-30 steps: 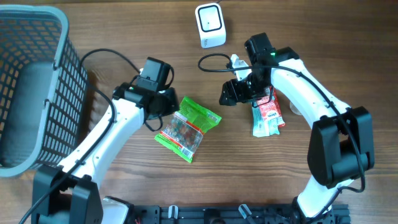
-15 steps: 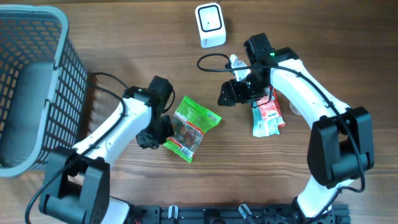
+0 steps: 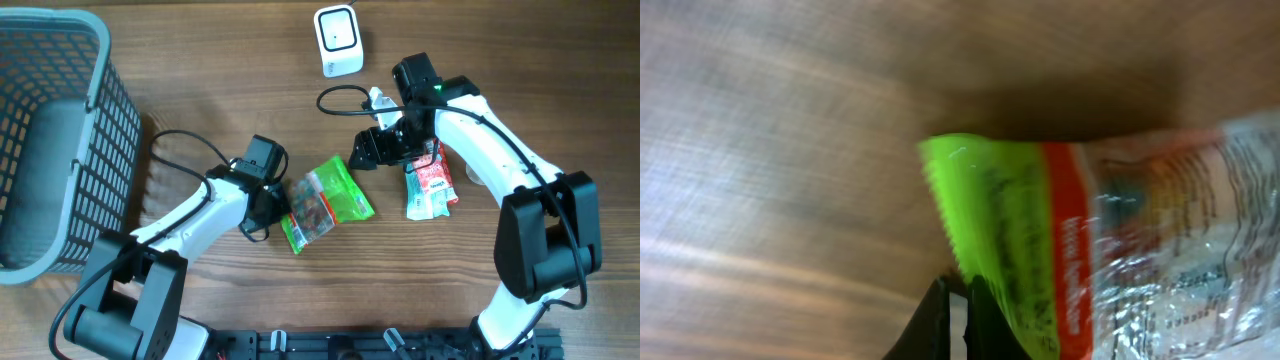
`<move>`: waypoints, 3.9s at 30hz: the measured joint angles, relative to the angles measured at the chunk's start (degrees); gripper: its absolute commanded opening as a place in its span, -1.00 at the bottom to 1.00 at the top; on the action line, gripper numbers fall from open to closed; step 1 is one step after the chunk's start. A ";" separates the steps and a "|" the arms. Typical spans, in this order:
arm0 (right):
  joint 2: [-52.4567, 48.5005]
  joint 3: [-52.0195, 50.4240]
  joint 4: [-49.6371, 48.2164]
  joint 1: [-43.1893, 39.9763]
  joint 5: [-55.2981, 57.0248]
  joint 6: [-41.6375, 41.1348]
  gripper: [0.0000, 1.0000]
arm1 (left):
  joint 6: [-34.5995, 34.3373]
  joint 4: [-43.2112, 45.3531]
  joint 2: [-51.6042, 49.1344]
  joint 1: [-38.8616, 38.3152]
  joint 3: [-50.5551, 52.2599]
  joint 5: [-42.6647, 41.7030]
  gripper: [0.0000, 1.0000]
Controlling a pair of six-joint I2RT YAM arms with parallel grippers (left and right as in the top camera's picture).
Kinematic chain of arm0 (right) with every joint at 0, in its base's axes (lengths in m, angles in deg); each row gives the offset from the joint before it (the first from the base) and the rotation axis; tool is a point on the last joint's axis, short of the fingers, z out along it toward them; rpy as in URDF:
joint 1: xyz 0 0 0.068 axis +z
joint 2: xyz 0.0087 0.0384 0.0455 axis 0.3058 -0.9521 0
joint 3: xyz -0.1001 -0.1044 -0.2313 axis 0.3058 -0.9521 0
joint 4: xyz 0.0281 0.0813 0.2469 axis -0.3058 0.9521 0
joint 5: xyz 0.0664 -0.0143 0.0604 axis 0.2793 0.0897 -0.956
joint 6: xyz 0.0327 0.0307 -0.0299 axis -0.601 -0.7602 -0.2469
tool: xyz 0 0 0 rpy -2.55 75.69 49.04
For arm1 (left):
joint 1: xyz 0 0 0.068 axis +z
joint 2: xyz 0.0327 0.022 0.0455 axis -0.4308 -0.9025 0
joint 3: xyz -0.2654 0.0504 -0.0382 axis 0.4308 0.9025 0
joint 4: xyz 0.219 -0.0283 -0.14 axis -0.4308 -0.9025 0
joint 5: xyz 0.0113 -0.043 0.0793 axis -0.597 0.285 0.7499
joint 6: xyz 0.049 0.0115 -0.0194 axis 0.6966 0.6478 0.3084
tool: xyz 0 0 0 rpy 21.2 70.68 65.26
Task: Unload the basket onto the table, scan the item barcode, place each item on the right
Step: 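Reach the left gripper to the green candy bag and grasp its edge, then hold the green candy bag with both grippers and lift it between them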
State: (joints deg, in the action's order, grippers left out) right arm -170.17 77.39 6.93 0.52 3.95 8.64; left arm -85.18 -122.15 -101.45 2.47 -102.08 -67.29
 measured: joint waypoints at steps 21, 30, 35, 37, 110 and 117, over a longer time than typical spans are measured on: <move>0.00 0.00 1.86 0.09 0.00 -2.01 0.48 | 4.13 -3.41 0.00 -1.27 -2.10 -10.49 -0.92; 0.00 0.00 2.19 6.10 3.63 -7.48 0.25 | 4.87 -7.45 0.00 -1.77 -2.27 -11.02 -0.92; 0.00 -0.02 3.65 9.05 4.02 -8.96 -0.91 | 9.88 -9.77 0.00 -1.68 -2.27 -12.90 -0.92; 0.00 -0.02 3.78 10.40 3.34 -9.27 -0.91 | 10.43 -7.74 0.00 -1.29 -2.27 -13.00 -0.92; 7.04 -11.50 -3.41 10.12 10.34 -10.88 -0.18 | 7.48 -12.17 10.45 1.75 -5.77 -6.99 -0.92; 7.04 -11.80 -4.17 10.12 14.12 -11.06 0.07 | 6.64 -11.13 3.37 -1.99 -3.91 -7.06 -0.92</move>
State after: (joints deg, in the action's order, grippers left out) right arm -163.13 65.59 2.76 10.64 18.07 -2.42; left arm -78.54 -133.27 -98.08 0.48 -105.99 -74.35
